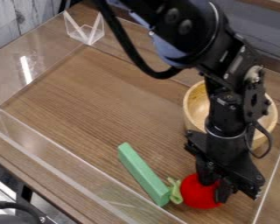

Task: Move the red object to the right side of the table

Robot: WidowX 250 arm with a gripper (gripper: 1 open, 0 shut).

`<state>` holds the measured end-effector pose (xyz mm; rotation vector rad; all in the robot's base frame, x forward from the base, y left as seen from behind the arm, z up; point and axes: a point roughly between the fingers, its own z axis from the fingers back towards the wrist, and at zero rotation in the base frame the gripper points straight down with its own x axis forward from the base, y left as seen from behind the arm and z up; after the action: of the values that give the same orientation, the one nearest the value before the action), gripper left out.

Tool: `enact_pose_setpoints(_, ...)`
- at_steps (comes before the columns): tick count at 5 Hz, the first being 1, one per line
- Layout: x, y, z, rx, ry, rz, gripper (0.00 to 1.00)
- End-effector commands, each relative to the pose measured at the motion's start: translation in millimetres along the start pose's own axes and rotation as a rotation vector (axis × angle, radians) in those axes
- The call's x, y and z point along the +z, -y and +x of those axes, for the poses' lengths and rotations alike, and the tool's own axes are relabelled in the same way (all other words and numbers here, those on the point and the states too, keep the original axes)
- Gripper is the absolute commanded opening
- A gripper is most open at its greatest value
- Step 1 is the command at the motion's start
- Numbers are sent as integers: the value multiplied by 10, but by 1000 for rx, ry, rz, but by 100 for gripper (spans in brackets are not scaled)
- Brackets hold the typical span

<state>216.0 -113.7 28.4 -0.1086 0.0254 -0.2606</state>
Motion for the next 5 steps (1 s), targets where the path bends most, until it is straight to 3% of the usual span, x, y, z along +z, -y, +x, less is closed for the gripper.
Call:
enact_pose_setpoints(1,136,-32,-12,39,13,1,100)
enact_pose_setpoints(3,209,-89,9,102,19,1,100)
enact_pose_setpoints(4,242,-148,28,127,23,3,0)
enact_pose_setpoints(5,264,-166,1,112,25,2,100)
